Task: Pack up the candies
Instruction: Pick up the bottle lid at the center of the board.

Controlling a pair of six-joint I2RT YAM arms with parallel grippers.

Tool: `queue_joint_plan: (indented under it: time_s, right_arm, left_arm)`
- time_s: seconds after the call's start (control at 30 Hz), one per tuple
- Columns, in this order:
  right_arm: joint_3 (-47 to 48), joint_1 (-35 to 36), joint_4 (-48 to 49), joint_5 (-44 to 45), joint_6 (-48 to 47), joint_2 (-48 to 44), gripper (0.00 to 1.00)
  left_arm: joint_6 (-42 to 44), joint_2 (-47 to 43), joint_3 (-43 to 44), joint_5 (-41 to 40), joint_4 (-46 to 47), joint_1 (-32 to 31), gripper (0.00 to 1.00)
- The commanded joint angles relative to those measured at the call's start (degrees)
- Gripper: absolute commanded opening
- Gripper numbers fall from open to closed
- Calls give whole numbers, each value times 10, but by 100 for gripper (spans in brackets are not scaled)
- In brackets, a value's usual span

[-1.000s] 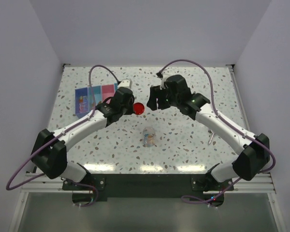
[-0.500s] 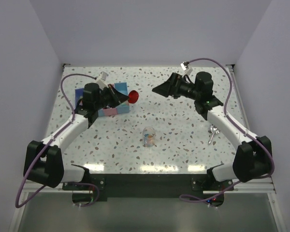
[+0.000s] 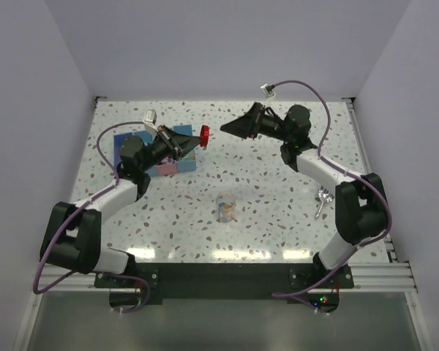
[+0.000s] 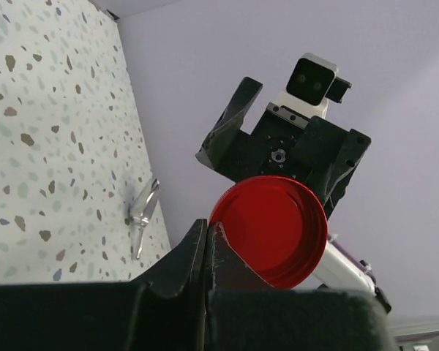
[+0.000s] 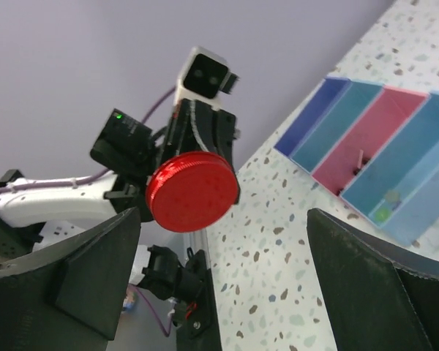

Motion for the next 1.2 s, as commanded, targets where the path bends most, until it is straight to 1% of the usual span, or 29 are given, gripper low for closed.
queue_joint_plan:
  time_s: [0.0, 0.03, 0.07, 0.13, 0.17, 0.2, 0.27, 0.5, 0.7, 0.87, 1.1, 1.17]
  right_arm:
    - [39, 14, 172, -45, 52, 26, 98]
    - [40, 15, 209, -50, 97, 36, 98]
    - [46, 17, 282, -54, 124, 60, 98]
    - [54, 20, 347, -62, 191, 84, 98]
    - [61, 26, 380, -66, 201, 93, 98]
    - [60, 29, 392, -65, 205, 103, 98]
    - [57, 34, 392, -60, 196, 104, 99]
    - [72, 55, 337, -77, 141, 100, 99]
    - [77, 68, 338, -77, 137, 118, 98]
    - [86, 72, 319, -74, 117, 125, 98]
    - [99, 77, 331, -82, 120, 136, 94]
    - [103, 77, 341, -85, 125, 140, 93]
  left_arm:
    - [-85, 8, -5, 3, 113, 4, 0]
    - [-87, 7, -6, -1, 113, 4, 0]
    - [-89, 6, -6, -3, 113, 5, 0]
    - [-89, 5, -6, -7, 112, 4, 0]
    - [-89, 5, -6, -8, 111, 4, 0]
    - [-89, 6, -6, -8, 111, 4, 0]
    - [-90, 5, -10, -14, 110, 4, 0]
    - [-97, 5, -22, -27, 110, 3, 0]
    - [-113, 11, -22, -22, 126, 0, 0]
    - [-116, 11, -22, -21, 129, -4, 0]
    - [-124, 15, -26, -22, 133, -10, 0]
    - [-133, 17, -27, -22, 148, -14, 0]
